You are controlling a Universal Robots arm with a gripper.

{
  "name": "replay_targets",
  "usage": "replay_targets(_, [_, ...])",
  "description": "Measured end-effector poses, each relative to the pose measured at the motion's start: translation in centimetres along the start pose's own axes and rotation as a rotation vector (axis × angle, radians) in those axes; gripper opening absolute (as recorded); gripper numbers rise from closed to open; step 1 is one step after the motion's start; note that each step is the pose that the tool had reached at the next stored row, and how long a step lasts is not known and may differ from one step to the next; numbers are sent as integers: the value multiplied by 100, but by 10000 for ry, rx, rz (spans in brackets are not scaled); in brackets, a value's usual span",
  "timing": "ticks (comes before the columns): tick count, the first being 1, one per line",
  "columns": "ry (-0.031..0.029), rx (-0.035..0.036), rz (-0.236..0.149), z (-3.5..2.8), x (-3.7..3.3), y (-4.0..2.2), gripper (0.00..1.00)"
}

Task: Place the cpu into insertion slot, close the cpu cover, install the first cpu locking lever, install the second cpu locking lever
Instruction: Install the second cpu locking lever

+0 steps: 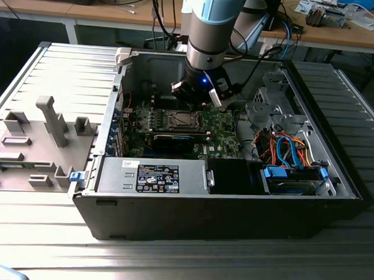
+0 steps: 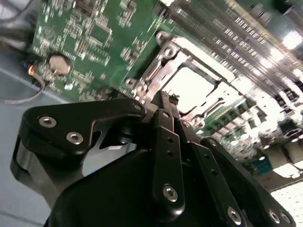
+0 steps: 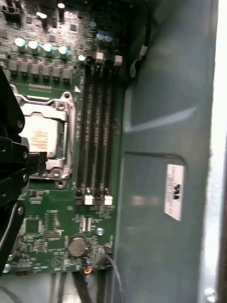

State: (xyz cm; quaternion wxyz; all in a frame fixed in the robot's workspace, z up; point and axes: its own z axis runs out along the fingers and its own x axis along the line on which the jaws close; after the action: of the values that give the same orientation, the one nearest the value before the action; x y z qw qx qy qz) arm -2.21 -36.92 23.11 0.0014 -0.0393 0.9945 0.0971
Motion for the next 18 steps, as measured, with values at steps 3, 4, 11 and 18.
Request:
replay_targets(3, [42,540,2,1,0,0,11])
replay_targets(4, [42,541,1,-1,0,0,11])
replay_targets(11, [42,541,2,-69,-1,13,11])
replay_targets(18, [41,541,3,-177,-2,34,11])
